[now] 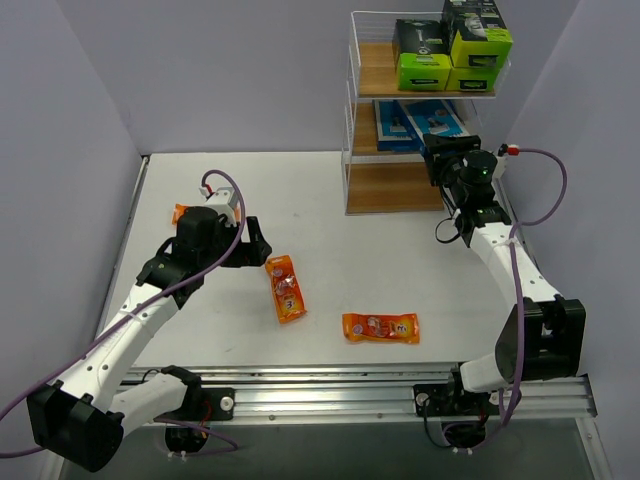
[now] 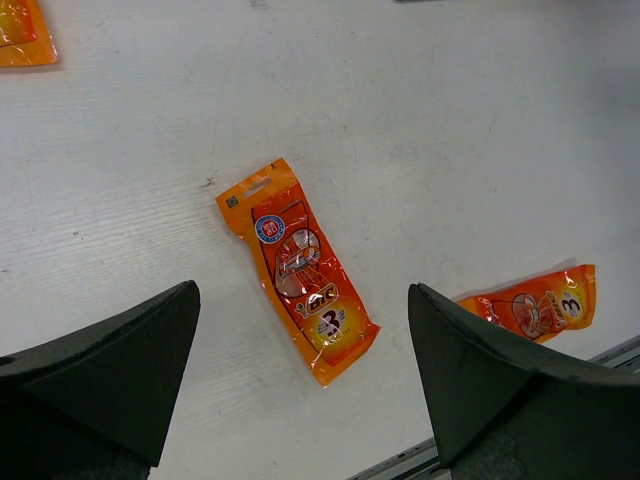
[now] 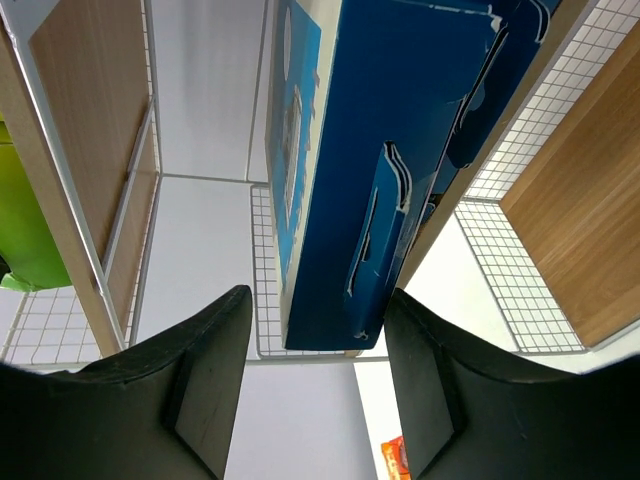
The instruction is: Place and organize the shaving razors onto the shelf
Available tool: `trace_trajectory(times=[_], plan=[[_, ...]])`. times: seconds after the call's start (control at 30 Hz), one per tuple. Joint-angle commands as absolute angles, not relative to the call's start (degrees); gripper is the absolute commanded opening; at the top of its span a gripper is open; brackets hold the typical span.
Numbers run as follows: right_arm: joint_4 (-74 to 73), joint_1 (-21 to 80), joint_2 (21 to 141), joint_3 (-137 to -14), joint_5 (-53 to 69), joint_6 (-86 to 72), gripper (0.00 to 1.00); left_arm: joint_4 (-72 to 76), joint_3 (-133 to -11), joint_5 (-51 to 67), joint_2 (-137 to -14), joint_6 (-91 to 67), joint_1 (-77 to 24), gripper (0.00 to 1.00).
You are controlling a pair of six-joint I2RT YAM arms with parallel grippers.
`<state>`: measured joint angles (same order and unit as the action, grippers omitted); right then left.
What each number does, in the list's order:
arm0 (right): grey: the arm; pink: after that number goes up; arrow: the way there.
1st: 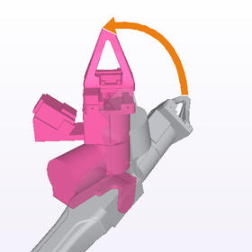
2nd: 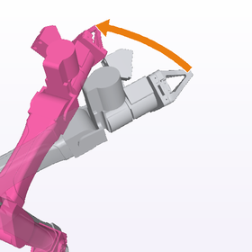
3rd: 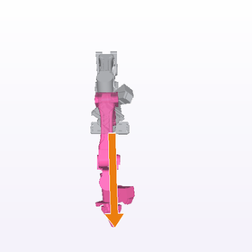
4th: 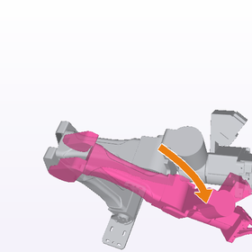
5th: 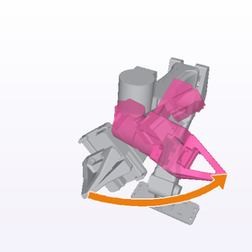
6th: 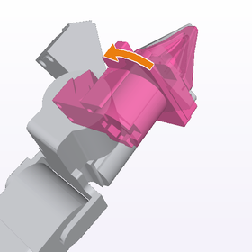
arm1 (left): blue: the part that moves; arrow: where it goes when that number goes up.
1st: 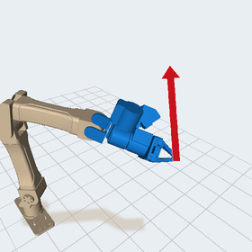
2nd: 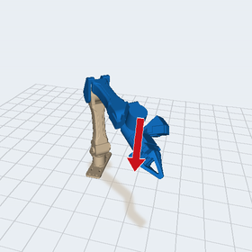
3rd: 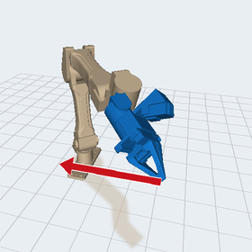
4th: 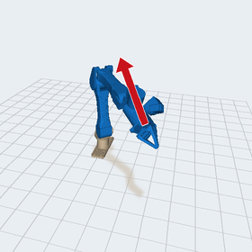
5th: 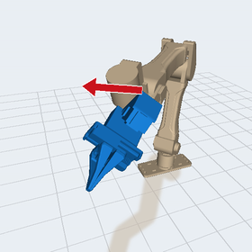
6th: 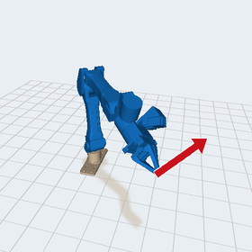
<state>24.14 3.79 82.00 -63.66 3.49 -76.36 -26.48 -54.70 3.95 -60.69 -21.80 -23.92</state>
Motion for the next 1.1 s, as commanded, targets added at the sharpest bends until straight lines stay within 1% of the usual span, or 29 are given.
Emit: trace_trajectory(times=[0.0,0.03,0.07,0.23,0.27,0.3,0.33,0.43,0.47,0.53,0.57,0.77,1.07], plan=[[26.3,3.7,81.2,-65.3,5.0,-76.8,0.49,-26.4,-57.1,4.9,-60.6,-21.3,-23.7,0.94],[26.5,3.7,81.5,-65.2,5.3,-77.1,0.47,-26.4,-57.1,4.9,-60.6,-21.3,-23.6,0.94],[27.2,3.7,81.6,-64.9,5.4,-77.4,0.4,-26.4,-57.1,5.0,-60.6,-21.3,-23.6,0.94],[28.1,3.8,81.7,-64.3,5.3,-78.2,0.29,-26.4,-57.1,5.1,-60.7,-21.3,-23.6,0.94],[28.4,3.7,81.7,-64.3,5.3,-78.6,0.26,-26.4,-57.2,5.1,-60.7,-21.3,-23.7,0.94],[28.6,3.7,81.7,-64.2,5.3,-78.8,0.25,-26.4,-57.2,5.0,-60.7,-21.4,-23.6,0.94],[29.0,3.7,81.7,-64.1,5.3,-79.1,0.2,-26.5,-57.2,5.1,-60.8,-21.3,-23.7,0.94],[30.2,3.7,81.7,-63.6,5.2,-80.3,0.14,-26.5,-57.2,5.2,-60.8,-21.3,-23.7,0.94],[30.8,3.7,81.7,-63.5,5.0,-80.7,0.08,-26.4,-57.2,5.2,-60.8,-21.3,-23.7,0.94],[31.3,3.7,81.4,-63.2,4.3,-81.6,0.01,-26.5,-57.2,5.3,-60.9,-21.3,-23.6,0.94],[31.6,3.7,81.3,-63.1,4.0,-81.9,0.0,-26.4,-57.2,5.3,-60.9,-21.3,-23.7,0.94],[33.0,4.2,80.0,-62.5,0.3,-83.2,0.0,-26.5,-57.2,5.5,-61.1,-21.3,-23.7,0.94],[33.4,7.4,76.7,-62.1,-13.5,-82.4,0.0,-26.4,-57.2,5.9,-61.1,-21.4,-23.7,0.94]])
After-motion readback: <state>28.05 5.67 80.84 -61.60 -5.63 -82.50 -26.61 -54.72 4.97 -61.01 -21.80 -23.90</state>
